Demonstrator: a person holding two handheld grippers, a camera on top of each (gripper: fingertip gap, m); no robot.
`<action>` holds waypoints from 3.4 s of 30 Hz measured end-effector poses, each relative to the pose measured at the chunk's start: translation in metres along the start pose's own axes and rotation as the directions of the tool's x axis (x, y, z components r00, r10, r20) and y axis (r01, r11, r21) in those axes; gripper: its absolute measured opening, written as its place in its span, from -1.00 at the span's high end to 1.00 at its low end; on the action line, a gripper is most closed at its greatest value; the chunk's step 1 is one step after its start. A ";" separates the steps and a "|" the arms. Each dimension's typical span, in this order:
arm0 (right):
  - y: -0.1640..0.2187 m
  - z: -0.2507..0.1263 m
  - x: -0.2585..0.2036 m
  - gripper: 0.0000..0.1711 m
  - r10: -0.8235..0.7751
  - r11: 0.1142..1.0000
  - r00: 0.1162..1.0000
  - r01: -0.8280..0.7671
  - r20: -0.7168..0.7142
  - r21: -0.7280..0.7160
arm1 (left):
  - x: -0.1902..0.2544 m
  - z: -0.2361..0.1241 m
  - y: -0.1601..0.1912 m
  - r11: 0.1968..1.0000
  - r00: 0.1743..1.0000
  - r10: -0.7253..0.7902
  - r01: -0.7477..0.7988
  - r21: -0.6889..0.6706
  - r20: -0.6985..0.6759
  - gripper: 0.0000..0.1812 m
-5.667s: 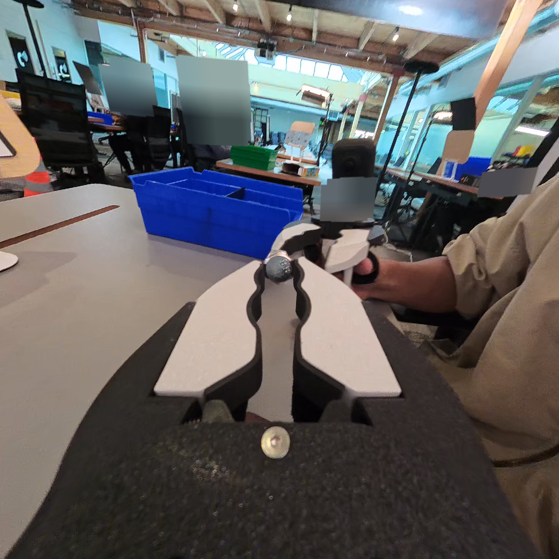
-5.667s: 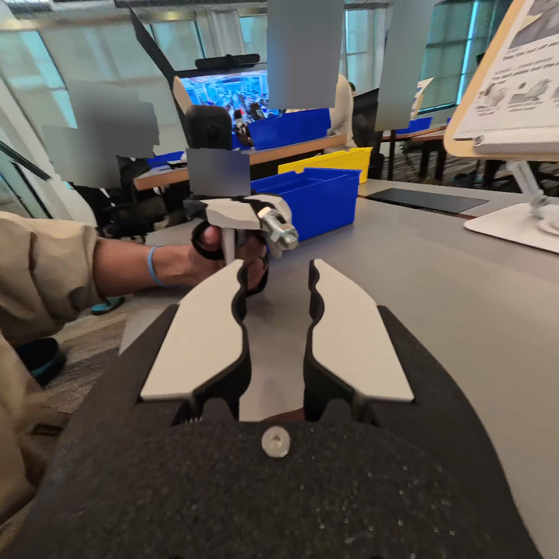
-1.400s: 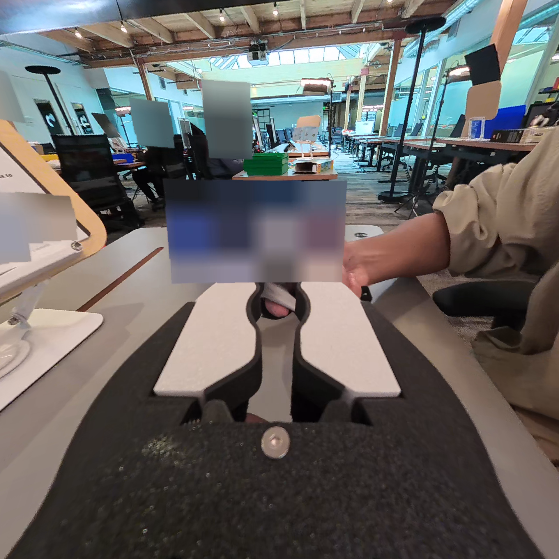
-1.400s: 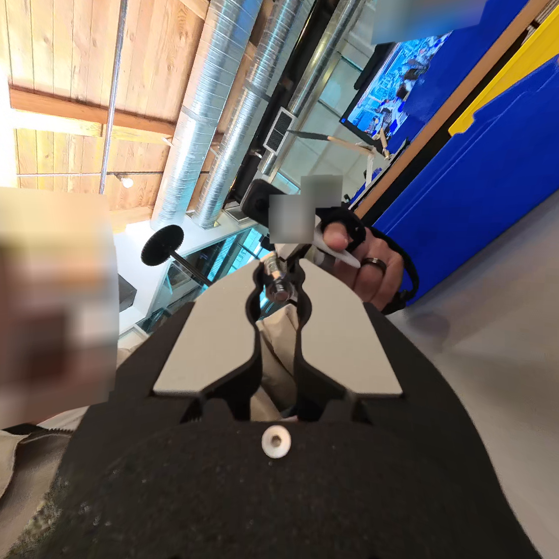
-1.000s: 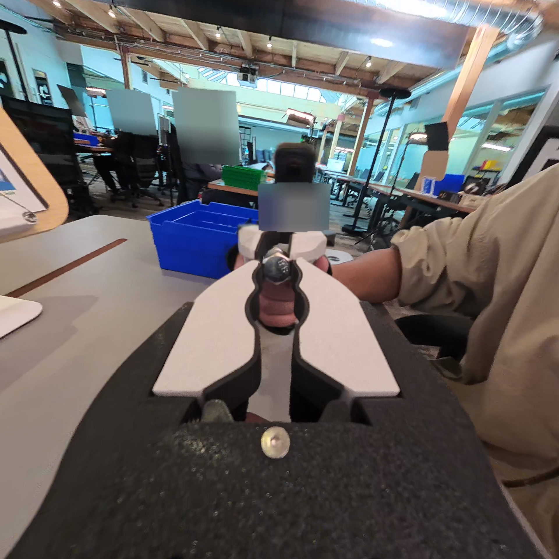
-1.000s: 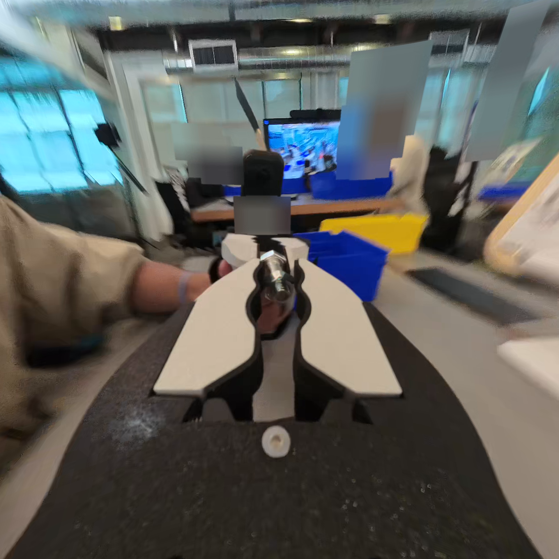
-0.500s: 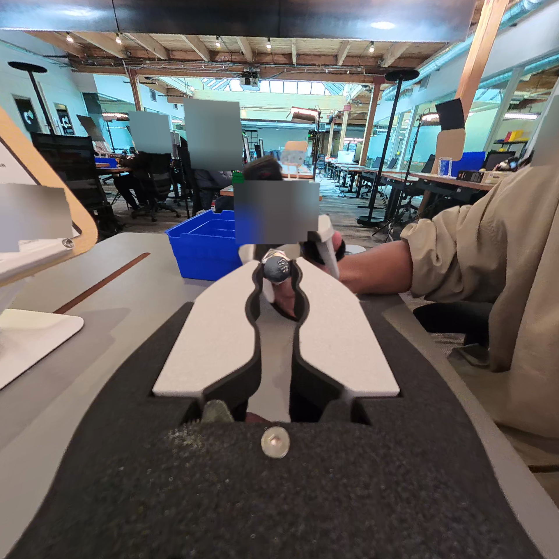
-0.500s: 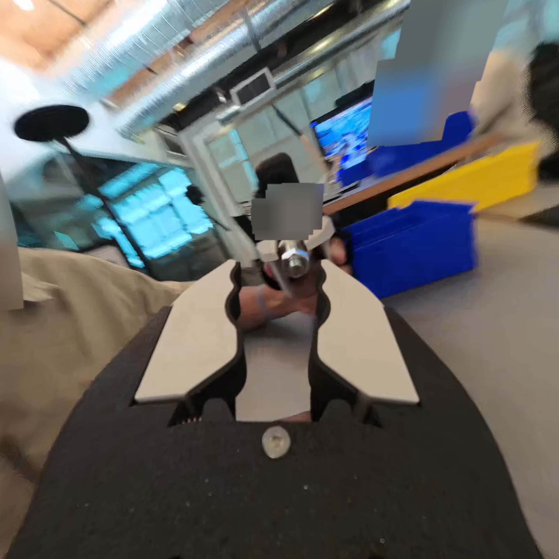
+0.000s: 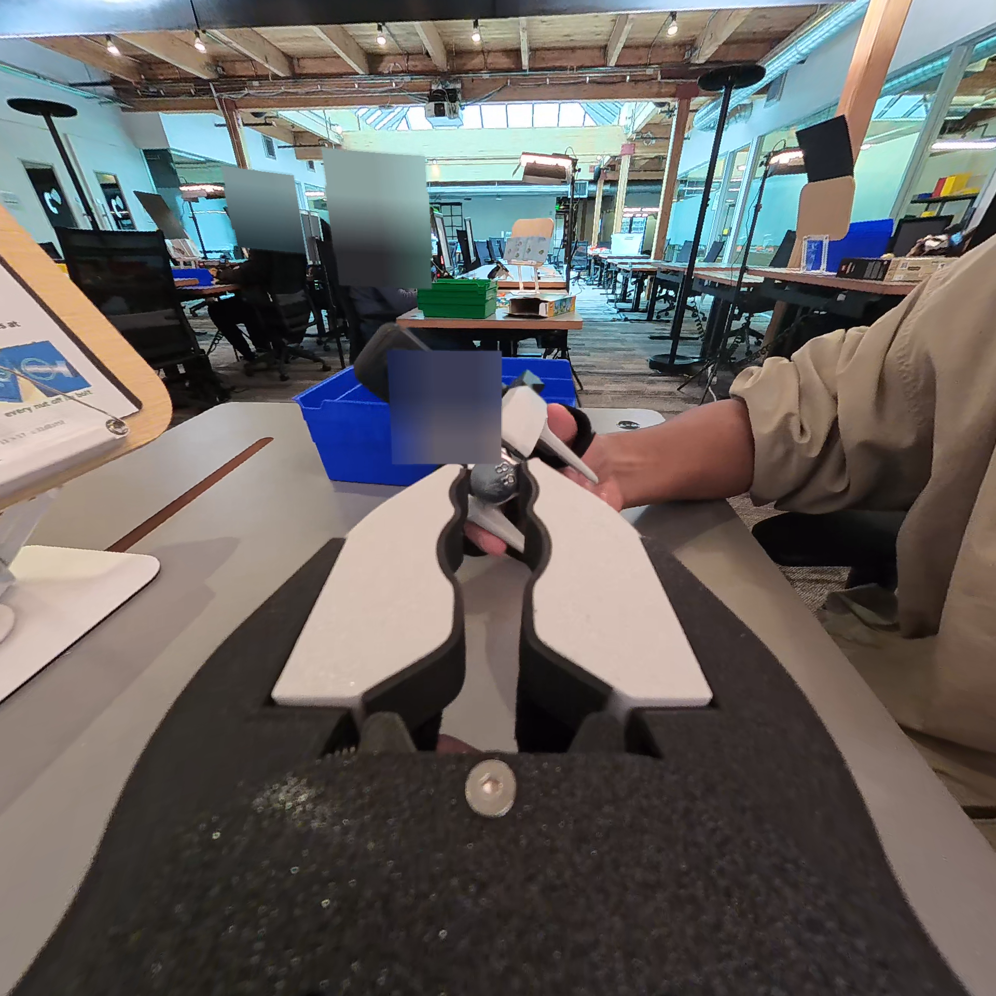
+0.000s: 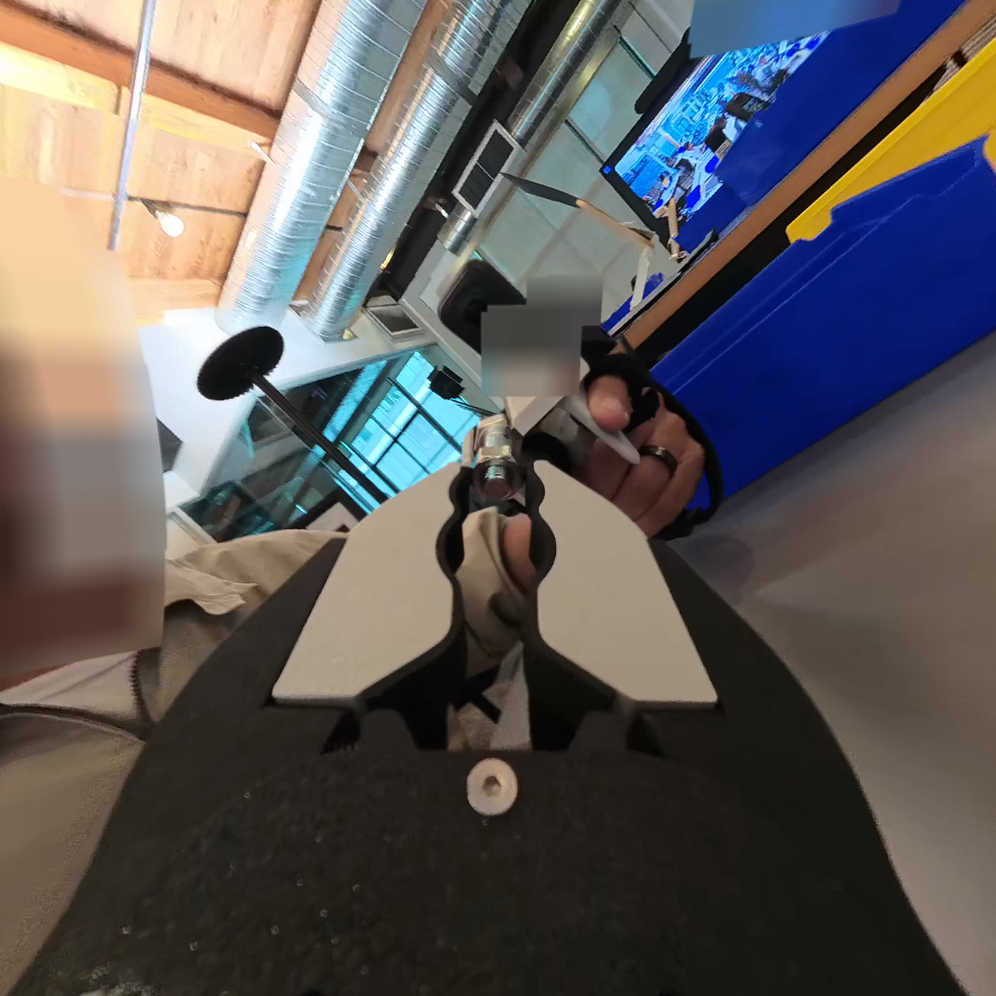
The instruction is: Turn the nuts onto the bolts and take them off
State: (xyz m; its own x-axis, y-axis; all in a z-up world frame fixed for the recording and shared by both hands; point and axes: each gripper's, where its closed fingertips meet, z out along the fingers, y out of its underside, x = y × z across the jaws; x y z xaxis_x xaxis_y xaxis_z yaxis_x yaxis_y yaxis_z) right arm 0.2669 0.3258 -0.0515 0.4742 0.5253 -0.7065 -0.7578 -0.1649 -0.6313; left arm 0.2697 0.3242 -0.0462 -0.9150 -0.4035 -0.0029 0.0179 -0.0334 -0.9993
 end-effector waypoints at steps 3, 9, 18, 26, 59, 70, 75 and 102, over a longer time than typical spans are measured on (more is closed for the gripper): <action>0.000 0.000 0.000 0.78 -0.158 0.987 0.985 0.157 -0.063 -0.026 | 0.001 0.000 -0.001 1.000 0.999 -0.031 0.031 0.007 -0.011 0.81; 0.007 -0.004 -0.008 0.78 -0.722 0.691 0.670 0.694 -0.172 -0.202 | 0.013 0.005 -0.004 0.992 0.988 -0.121 0.125 0.034 -0.100 0.81; 0.011 -0.004 -0.016 0.77 -0.972 0.208 0.144 0.896 -0.186 -0.392 | 0.026 0.005 -0.008 0.989 0.978 -0.135 0.143 0.039 -0.157 0.81; -0.005 -0.003 -0.015 0.50 -0.451 0.893 0.880 0.444 -0.148 -0.078 | 0.012 -0.001 -0.005 0.998 0.996 -0.063 0.065 0.027 -0.065 0.81; 0.016 0.005 -0.015 0.62 -0.142 0.987 0.989 0.144 0.043 -0.064 | 0.011 -0.005 -0.011 0.998 1.000 -0.004 0.005 0.062 -0.005 0.81; 0.012 -0.002 -0.003 0.80 -0.489 0.864 0.856 0.450 -0.169 -0.223 | 0.009 -0.004 0.001 1.000 1.000 -0.011 0.011 0.014 -0.011 0.81; 0.021 -0.012 0.004 0.80 -0.821 0.547 0.544 0.662 -0.174 -0.512 | 0.015 0.000 0.011 0.999 0.999 -0.016 0.014 -0.040 -0.051 0.81; 0.017 0.006 -0.010 0.80 -0.044 0.995 0.999 0.043 -0.009 -0.094 | 0.012 -0.007 0.005 0.997 0.997 0.074 -0.074 -0.021 0.002 0.81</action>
State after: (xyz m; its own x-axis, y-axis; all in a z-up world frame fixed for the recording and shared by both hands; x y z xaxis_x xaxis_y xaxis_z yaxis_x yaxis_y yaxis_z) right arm 0.2473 0.3226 -0.0534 0.5110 0.5249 -0.6807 -0.6912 -0.2200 -0.6884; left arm 0.2565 0.3255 -0.0511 -0.9104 -0.4067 -0.0763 0.0768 0.0152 -0.9969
